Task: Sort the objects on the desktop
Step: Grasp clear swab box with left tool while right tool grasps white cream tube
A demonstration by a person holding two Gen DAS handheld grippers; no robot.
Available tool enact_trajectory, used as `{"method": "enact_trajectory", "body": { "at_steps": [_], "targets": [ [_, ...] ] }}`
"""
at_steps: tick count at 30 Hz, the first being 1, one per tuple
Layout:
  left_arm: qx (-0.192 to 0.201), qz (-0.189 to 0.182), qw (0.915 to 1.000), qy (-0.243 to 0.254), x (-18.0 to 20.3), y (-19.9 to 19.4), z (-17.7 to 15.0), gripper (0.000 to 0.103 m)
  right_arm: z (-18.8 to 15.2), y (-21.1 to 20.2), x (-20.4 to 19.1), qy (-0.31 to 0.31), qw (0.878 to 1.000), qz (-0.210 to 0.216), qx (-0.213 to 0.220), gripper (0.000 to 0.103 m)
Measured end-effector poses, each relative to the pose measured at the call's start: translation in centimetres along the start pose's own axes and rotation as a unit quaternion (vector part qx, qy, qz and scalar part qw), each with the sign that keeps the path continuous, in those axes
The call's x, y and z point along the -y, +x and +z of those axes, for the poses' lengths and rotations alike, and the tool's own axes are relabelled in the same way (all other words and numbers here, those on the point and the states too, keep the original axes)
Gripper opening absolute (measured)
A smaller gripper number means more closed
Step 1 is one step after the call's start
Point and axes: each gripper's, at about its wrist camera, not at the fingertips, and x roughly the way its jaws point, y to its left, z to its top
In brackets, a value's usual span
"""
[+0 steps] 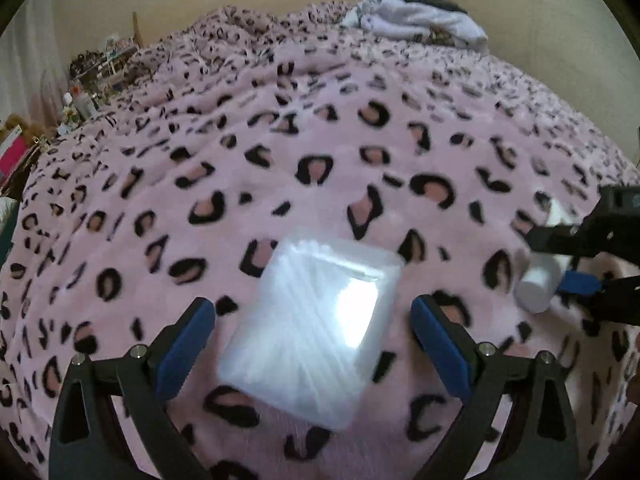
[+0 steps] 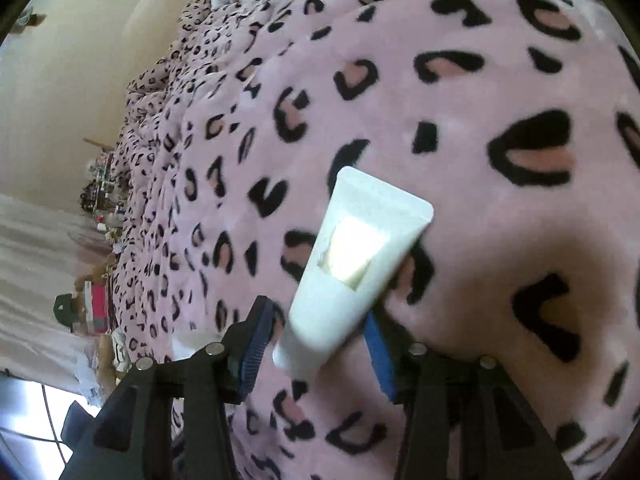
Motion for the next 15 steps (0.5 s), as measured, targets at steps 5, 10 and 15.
{"method": "enact_trajectory", "body": {
  "at_steps": [5,10,15],
  "targets": [
    [-0.001,-0.004,0.9998,-0.020,0.1,1.2,-0.5,0.095,0.1,0.8,-0.1,-0.024,1.000,0.006,-0.001,0.048],
    [0.001,0.003,0.9994,-0.036,0.1,0.7,-0.9,0.078,-0.1,0.3,0.2,-0.057,0.998,0.029,0.004,0.039],
    [0.010,0.002,0.9988,-0.047,-0.3,-1.3,-1.7,0.065,-0.6,-0.9,-0.2,-0.102,0.994,0.033,0.012,0.038]
  ]
}}
